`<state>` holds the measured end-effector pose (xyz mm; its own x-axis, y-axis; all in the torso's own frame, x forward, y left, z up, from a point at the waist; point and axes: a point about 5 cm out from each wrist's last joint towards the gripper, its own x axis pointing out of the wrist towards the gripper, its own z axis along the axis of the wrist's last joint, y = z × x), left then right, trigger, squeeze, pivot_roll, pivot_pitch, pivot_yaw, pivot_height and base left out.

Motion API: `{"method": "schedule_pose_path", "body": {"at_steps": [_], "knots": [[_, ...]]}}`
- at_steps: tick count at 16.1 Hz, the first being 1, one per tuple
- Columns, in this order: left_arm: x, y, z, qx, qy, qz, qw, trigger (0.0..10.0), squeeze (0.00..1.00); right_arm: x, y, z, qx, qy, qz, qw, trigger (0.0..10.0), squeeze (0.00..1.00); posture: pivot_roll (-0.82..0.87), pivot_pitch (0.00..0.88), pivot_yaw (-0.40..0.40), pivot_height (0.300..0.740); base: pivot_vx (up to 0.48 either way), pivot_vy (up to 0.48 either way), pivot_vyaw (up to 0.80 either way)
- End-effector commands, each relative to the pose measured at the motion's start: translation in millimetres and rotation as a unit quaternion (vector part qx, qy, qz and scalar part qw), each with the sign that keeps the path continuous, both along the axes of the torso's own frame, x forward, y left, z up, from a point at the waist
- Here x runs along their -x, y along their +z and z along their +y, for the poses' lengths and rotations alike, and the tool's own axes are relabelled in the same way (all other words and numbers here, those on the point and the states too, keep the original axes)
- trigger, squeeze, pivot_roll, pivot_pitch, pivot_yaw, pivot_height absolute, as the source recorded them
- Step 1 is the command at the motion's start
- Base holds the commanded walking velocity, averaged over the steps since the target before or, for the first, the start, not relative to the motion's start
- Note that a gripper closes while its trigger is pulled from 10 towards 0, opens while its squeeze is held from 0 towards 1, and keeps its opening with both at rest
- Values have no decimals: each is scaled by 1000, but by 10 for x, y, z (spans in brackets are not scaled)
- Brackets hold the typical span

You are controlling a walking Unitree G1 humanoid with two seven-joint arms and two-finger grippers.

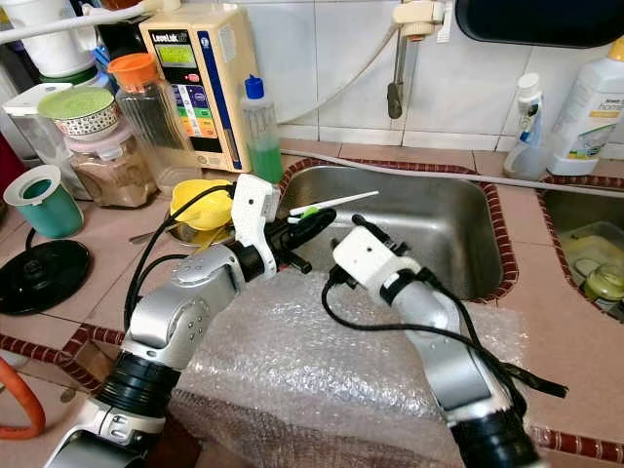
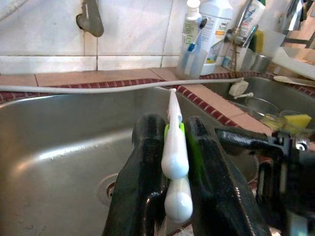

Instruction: Kitchen organization

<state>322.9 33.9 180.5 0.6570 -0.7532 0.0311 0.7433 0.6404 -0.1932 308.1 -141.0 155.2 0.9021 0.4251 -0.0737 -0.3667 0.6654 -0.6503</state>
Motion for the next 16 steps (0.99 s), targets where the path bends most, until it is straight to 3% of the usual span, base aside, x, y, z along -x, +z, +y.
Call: {"method": "schedule_pose_path", "body": {"at_steps": [1, 8, 9, 10, 11, 16], "knots": [[15, -10, 5, -8, 0, -1, 1000, 3255, 0, -32, 18, 23, 1, -1, -9, 1000, 0, 0, -98, 0, 108, 740, 0, 0, 0], [29, -44, 1, -15, -1, 0, 1000, 4118, 0, -86, 39, -26, -31, -24, -16, 999, 0, 0, -95, 0, 107, 740, 0, 0, 0], [26, -42, -2, -17, -4, -3, 1000, 4902, 0, -86, 42, -35, -33, -25, -17, 999, 0, 0, -104, 0, 108, 740, 0, 0, 0], [30, -48, -8, -20, -10, -6, 1000, 9137, 0, -81, 48, -43, -36, -27, -18, 999, 0, 0, -104, 0, 108, 740, 0, 0, 0], [25, -54, -4, -23, -8, -6, 1000, 10000, 0, -79, 47, -46, -38, -27, -17, 999, 0, 0, -104, 0, 108, 740, 0, 0, 0], [16, -94, 1, -30, -18, 2, 999, 10000, 31, -82, 33, -96, -26, -35, -13, 999, 0, 0, -114, 0, 104, 740, 0, 0, 0]]}}
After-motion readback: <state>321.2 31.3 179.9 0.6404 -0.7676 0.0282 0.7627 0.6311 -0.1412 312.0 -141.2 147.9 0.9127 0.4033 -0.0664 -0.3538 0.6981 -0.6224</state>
